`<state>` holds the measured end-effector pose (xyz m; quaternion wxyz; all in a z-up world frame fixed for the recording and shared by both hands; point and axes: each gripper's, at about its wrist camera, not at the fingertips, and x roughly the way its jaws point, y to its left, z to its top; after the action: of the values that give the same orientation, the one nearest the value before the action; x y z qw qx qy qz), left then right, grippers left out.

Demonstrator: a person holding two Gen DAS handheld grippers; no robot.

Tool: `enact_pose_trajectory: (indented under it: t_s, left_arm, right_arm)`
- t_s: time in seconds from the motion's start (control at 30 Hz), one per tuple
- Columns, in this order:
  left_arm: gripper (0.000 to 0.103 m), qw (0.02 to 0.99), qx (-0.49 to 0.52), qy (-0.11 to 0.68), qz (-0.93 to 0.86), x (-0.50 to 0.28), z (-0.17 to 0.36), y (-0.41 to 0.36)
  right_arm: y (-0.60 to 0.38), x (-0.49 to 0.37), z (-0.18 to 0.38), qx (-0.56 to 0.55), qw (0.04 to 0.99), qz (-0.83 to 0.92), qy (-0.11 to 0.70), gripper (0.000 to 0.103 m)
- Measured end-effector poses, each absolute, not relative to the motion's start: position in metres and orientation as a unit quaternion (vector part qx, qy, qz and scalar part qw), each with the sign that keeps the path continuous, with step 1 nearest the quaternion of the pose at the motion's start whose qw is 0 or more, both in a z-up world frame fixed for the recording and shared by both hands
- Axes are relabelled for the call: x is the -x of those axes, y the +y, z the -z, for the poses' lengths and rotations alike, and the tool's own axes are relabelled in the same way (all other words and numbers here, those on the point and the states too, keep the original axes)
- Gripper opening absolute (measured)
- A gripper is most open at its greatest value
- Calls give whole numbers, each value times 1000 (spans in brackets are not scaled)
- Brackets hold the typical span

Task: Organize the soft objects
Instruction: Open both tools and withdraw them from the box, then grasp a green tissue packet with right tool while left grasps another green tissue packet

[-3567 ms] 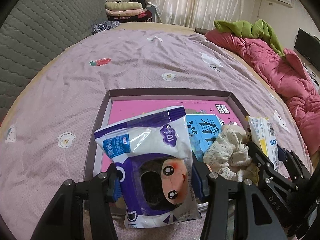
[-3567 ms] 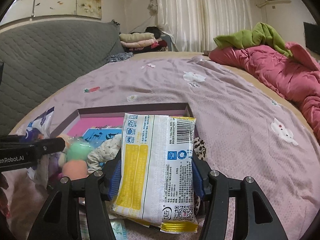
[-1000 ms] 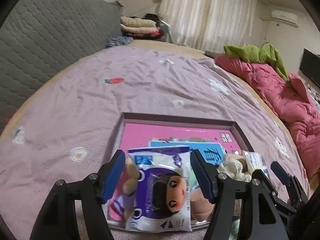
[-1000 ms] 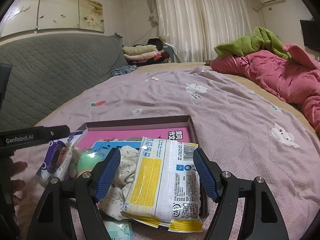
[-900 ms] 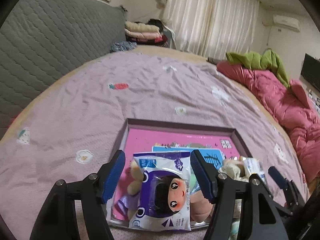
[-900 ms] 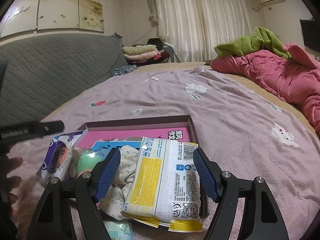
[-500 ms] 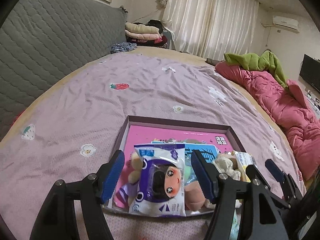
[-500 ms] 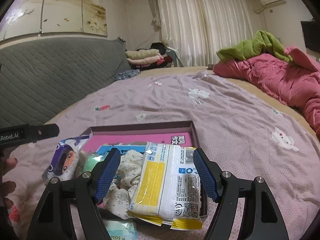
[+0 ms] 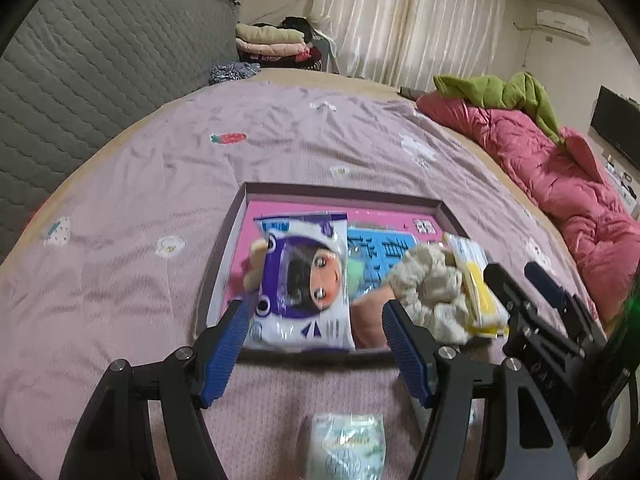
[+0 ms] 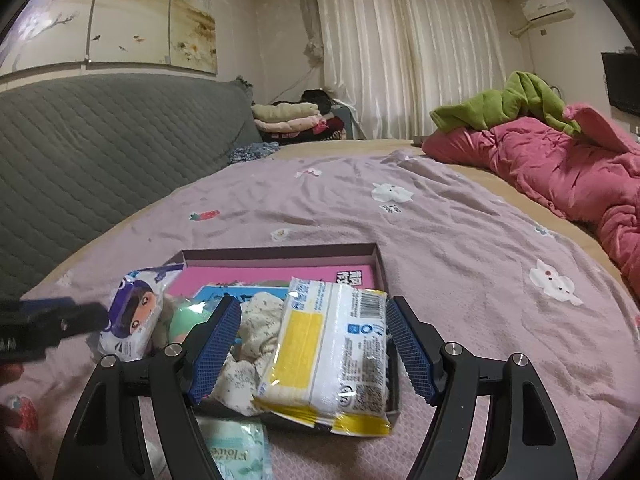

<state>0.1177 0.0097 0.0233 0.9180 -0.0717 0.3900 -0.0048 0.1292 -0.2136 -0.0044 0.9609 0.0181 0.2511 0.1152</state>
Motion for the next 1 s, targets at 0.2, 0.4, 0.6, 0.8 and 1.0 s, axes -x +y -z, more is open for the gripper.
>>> enact_pose_trajectory:
  t_s: [0.2, 0.4, 0.6, 0.8, 1.0]
  left_arm:
    - [69, 912, 58, 406, 16, -107, -19, 2]
    - [69, 905, 57, 420, 22, -99, -14, 1]
    - [69, 898, 50, 437, 29, -91, -5, 0]
    - [69, 882, 41, 468, 30, -84, 5, 0]
    - [69, 871, 36, 487, 50, -78, 9, -5]
  right_arm:
    - [-211, -118, 6, 2, 959, -114, 260, 76]
    - [-209, -106, 6, 11, 956, -108, 273, 76]
    - [-203, -93, 11, 16, 946, -122, 299, 76]
    - [-196, -78, 21, 20, 932, -131, 337, 76]
    - [-186, -66, 30, 40, 921, -148, 358, 76]
